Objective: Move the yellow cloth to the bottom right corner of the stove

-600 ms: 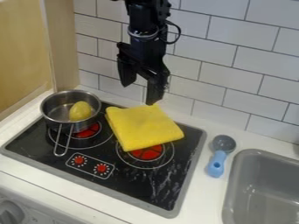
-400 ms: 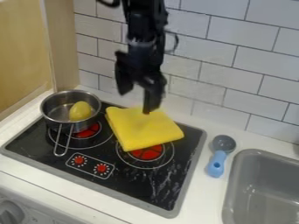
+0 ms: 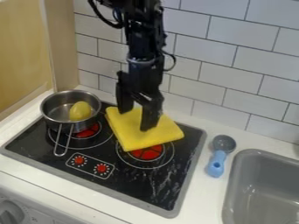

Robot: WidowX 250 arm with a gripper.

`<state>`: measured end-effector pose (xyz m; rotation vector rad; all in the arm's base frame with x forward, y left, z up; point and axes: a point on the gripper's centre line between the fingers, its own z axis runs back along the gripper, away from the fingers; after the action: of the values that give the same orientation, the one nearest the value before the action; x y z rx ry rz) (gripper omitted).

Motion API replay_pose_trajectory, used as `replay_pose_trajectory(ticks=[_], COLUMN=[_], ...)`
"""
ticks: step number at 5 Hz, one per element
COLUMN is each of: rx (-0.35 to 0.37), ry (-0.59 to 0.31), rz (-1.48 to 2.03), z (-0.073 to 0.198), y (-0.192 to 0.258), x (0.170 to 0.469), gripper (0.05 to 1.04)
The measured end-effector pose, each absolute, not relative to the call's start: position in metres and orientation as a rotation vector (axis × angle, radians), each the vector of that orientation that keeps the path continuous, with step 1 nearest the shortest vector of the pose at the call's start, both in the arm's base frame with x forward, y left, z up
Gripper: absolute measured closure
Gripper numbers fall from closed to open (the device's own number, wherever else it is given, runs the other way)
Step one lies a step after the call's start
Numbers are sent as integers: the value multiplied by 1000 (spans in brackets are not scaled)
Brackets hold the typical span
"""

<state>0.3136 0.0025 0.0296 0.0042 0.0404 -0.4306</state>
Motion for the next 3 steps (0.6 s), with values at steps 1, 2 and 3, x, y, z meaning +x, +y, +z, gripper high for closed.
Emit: replay_pose_trajectory(ticks=[1, 2, 3], rx=[3, 11, 12], ry=[58, 31, 39], rz=[-424, -426, -431], z=[25, 30, 24], y=[11, 13, 13], x=[322, 334, 338], gripper=[85, 85, 85])
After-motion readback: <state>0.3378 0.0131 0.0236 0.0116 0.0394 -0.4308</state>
